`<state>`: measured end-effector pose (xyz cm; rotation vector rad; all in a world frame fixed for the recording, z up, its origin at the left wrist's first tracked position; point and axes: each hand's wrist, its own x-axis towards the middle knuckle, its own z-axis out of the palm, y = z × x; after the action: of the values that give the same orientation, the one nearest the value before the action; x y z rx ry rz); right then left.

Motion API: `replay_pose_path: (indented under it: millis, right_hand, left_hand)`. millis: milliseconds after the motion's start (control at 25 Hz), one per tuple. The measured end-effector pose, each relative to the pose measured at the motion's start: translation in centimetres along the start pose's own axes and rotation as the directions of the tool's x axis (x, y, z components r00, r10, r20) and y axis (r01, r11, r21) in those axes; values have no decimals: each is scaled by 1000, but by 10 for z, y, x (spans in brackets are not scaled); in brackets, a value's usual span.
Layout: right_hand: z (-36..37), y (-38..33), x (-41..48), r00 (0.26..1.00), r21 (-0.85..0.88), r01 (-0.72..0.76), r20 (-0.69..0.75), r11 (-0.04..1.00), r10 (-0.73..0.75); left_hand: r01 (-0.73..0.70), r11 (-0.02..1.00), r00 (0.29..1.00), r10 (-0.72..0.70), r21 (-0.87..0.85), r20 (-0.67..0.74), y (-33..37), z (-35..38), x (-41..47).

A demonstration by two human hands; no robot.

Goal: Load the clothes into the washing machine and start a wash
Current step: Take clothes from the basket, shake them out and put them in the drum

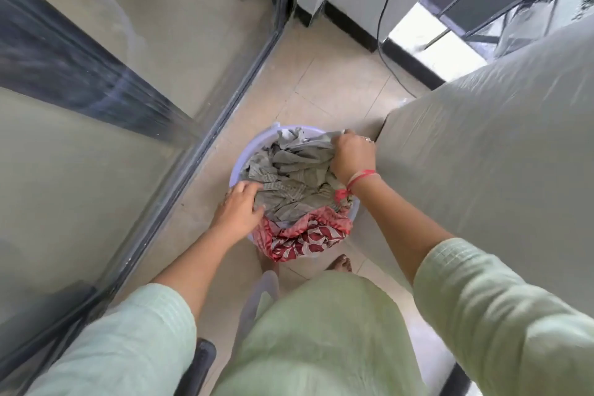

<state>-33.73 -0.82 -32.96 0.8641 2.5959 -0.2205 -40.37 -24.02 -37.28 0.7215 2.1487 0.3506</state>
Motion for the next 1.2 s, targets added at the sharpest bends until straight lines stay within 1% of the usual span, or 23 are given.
replay_pose_path:
  millis: [40,120,200,240,280,360,440,520,600,680,720,760,840,920,960,1000,1080,1120,1160,1200]
  right_hand:
    - [-20,1,-5,1000,68,-22,13,997,21]
    - [-63,7,-23,995,263,-99,42,960,91]
    - [-100,10,-46,991,388,-125,8,913,132]
    - [-123,8,-62,992,415,-93,-41,905,121]
    - [-148,4,-79,992,418,-50,-83,907,92]
    - [-195,1,-104,988,394,32,-154,919,32]
    - [-243,5,-122,977,337,90,-212,937,-18]
    - [-295,12,-142,960,316,139,-275,939,-49]
    - [-342,18,-160,938,295,168,-341,941,-61]
    - [-375,22,-182,926,198,184,-364,963,-102]
    - [-385,23,-192,923,157,192,-365,969,-124]
    - [-391,25,-200,920,137,197,-367,971,-135]
    - [-392,31,-215,925,151,172,-363,974,-107]
    - [-387,40,-224,942,225,114,-333,968,-34]
    - [-381,43,-227,957,281,86,-289,956,-1]
    - [-375,45,-230,971,336,72,-240,939,11]
    - [-358,47,-233,989,450,83,-147,889,-18]
    - [-344,48,-235,994,470,86,-98,879,-45]
    - [-330,48,-235,997,439,74,-57,896,-55]
    - [-315,47,-234,999,358,53,-19,932,-50]
  left_hand:
    - [11,1000,1000,-11,-12,-21,6,-13,-1]
    - [20,999,999,-22,-32,-49,14,-36,-7]
    - [16,998,999,-18,-61,-32,18,-47,-9]
    - [2,998,1000,-3,-70,-10,22,-55,-13]
    - [-13,997,1000,14,-77,19,28,-63,-20]
    - [-49,990,998,53,-130,27,48,-84,-32]
    - [-117,959,993,114,-258,-30,79,-112,-48]
    - [-258,888,966,234,-381,-110,119,-138,-65]
    - [-412,815,910,387,-407,-146,166,-160,-81]
    - [-536,766,844,496,-356,-205,210,-173,-97]
    - [-571,756,821,519,-321,-239,227,-180,-104]
    - [-598,749,800,540,-286,-261,236,-188,-108]
    - [-639,752,762,593,-159,-259,237,-207,-117]
    - [-634,773,753,610,-23,-246,228,-231,-129]
    - [-612,790,759,596,22,-263,224,-241,-137]
    - [-596,801,759,583,52,-290,220,-250,-145]
    - [-581,811,753,570,77,-328,215,-262,-161]
    - [-572,815,756,567,93,-327,209,-265,-169]
    - [-560,821,759,562,110,-329,202,-269,-177]
    - [-537,832,764,550,139,-337,193,-273,-184]
